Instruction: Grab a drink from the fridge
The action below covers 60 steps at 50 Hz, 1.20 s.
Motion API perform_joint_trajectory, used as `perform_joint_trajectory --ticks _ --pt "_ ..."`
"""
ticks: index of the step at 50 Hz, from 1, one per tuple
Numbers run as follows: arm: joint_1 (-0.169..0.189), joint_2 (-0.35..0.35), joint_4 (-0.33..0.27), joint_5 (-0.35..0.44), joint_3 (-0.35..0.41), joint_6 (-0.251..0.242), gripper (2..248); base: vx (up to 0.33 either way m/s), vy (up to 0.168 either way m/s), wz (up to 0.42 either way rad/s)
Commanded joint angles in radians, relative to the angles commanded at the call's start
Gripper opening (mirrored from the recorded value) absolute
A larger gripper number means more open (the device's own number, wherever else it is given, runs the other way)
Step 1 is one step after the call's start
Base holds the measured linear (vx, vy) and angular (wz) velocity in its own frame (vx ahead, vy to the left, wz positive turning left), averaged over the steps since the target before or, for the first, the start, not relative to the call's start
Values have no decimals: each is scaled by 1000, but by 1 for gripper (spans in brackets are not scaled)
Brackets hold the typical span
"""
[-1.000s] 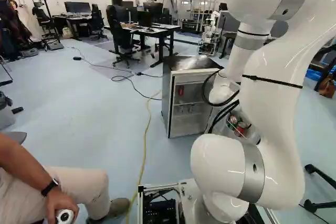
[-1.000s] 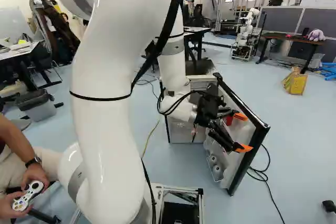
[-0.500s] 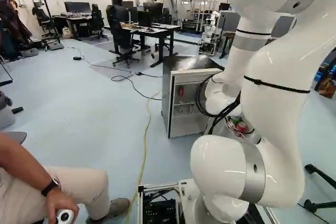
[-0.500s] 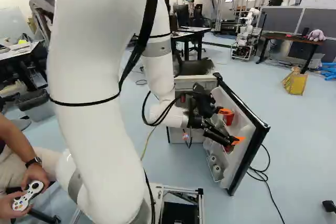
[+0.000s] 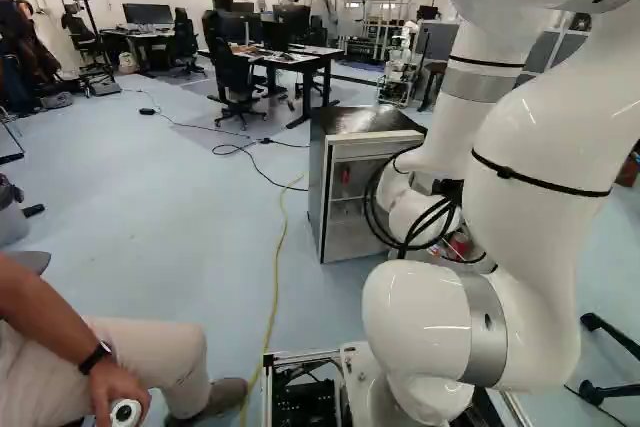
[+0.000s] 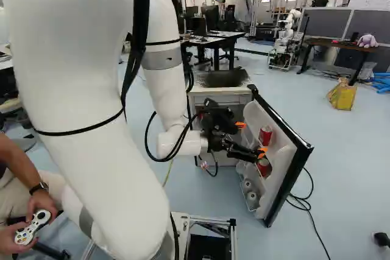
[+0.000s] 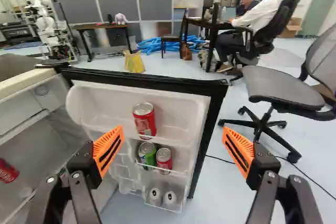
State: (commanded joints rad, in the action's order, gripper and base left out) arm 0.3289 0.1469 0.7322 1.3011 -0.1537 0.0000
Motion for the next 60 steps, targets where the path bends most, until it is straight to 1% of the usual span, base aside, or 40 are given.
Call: perform_joint_trajectory --ticks 9,19,34,43,60 --pt "-6 -6 -95 0 7 0 247 0 0 0" --pt "-10 6 -200 0 -7 0 247 0 0 0" --pt "3 33 -357 0 -38 0 247 0 0 0" --pt "19 77 -452 0 -68 0 247 0 0 0" --pt "61 186 -631 0 -148 0 247 0 0 0"
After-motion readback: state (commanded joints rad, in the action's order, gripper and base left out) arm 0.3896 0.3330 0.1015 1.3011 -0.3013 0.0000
